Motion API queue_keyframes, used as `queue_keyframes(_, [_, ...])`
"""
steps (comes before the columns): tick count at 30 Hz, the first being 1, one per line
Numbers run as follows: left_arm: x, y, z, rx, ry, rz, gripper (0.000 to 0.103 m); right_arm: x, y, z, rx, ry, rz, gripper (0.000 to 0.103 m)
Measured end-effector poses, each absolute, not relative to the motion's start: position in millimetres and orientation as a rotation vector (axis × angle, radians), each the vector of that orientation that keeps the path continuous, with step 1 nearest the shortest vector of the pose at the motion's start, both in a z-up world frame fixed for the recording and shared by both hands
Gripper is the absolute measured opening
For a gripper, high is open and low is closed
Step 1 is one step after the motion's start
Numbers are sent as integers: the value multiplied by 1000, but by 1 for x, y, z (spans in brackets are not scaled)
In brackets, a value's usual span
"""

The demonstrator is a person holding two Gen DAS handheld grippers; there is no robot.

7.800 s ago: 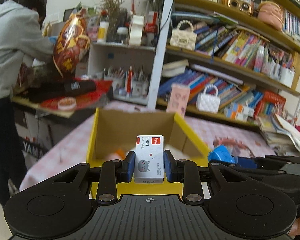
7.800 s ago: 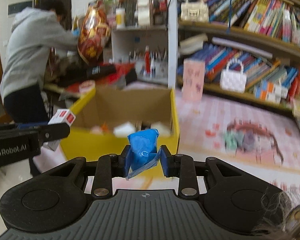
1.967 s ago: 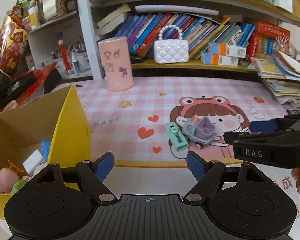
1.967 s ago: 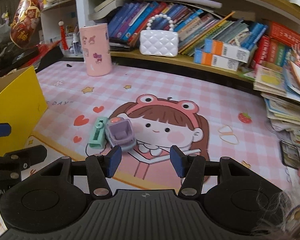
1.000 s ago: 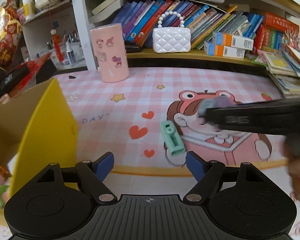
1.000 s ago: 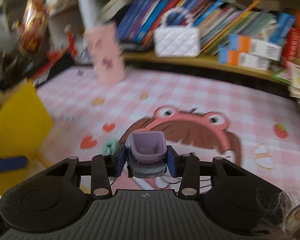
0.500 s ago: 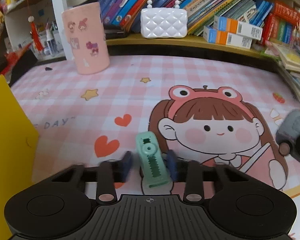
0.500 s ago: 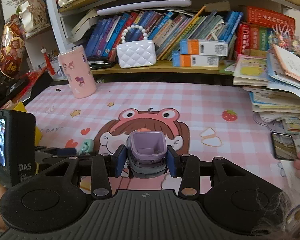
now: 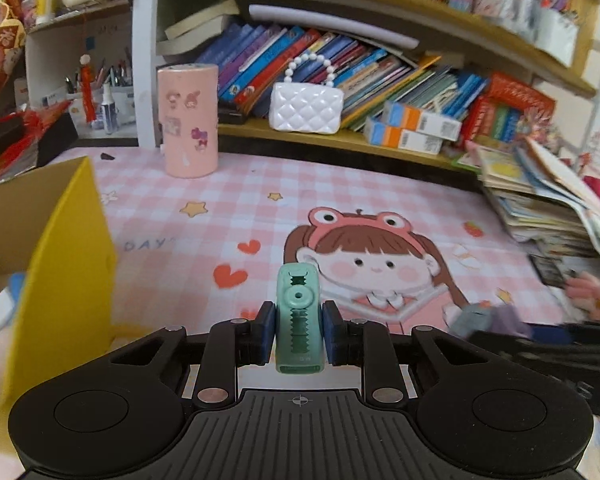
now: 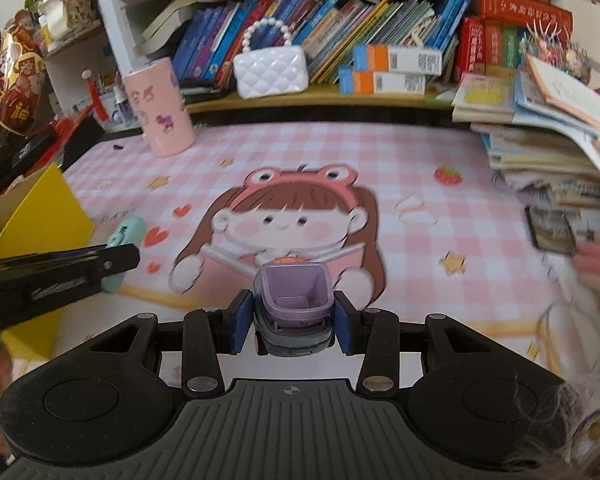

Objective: Organize objects
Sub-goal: 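Carry the toy car and green piece over the yellow box with both tools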

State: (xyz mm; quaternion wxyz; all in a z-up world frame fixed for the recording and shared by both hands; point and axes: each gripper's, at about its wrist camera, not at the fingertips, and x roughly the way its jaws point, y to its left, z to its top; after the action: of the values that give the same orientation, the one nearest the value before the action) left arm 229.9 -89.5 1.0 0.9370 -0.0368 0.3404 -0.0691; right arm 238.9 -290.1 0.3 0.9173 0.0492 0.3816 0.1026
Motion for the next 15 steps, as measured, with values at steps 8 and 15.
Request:
queue_keyframes(8, [162, -59, 6, -102, 703, -134, 23, 196, -253, 0, 43, 791, 255, 39])
queue_keyframes(15, [127, -27, 5, -125, 697, -90, 23, 171, -225, -1, 56, 817, 274, 39])
